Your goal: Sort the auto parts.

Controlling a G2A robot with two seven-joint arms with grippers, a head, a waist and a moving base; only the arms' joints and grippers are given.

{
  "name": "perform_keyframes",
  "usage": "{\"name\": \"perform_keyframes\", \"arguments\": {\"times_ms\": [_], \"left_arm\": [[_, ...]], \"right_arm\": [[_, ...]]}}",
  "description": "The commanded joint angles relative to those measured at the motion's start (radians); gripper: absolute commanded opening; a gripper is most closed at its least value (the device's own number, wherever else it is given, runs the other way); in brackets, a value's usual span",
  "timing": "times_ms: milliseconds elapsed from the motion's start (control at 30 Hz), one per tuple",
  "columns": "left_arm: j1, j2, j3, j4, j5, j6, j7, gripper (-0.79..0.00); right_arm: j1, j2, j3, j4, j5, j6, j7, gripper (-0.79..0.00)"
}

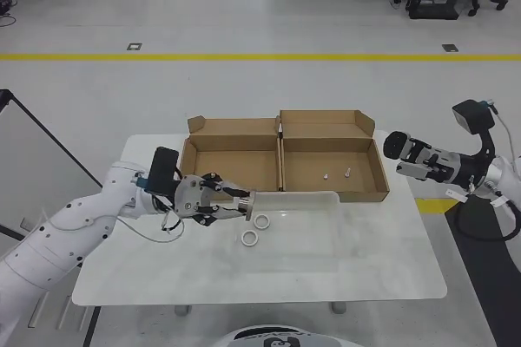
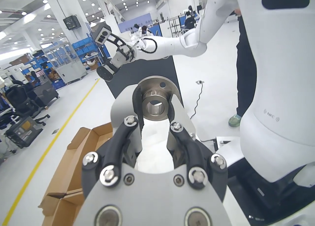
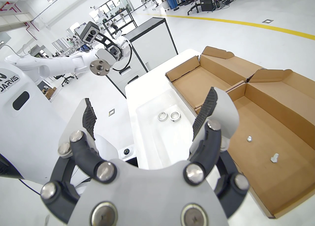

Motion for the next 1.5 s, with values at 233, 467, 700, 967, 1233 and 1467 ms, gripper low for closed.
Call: {"name": "perform_keyframes", "arguments": {"times_ms": [233,467,700,967,1233,1467], "left_arm": [[0.06,-0.018,-0.047,-0.096,-0.254,-0.009,-0.009,-0.785],[0.129,-0.039,-0.13,-0.161,-0.38,-0.009,-0.009,-0.785],[0.19,-0.062,-0.195,-0.235,-0.399,-0.009,-0.009,-0.785],[0.257,-0.096,-0.276,-0.272,-0.448,-0.009,-0.009,-0.785],[0.301,-0.112,-0.325,-0.261,-0.443,-0.009,-0.009,-0.785],[0.341,-0.098,-0.365,-0.206,-0.368,-0.009,-0.009,-0.785]], "right_arm": [[0.0,0.0,0.0,0.0,0.0,0.0,0.0,0.0],[0.0,0.0,0.0,0.0,0.0,0.0,0.0,0.0],[0.0,0.0,0.0,0.0,0.0,0.0,0.0,0.0],[0.0,0.0,0.0,0.0,0.0,0.0,0.0,0.0],[0.0,0.0,0.0,0.0,0.0,0.0,0.0,0.0],[0.0,0.0,0.0,0.0,0.0,0.0,0.0,0.0]]}}
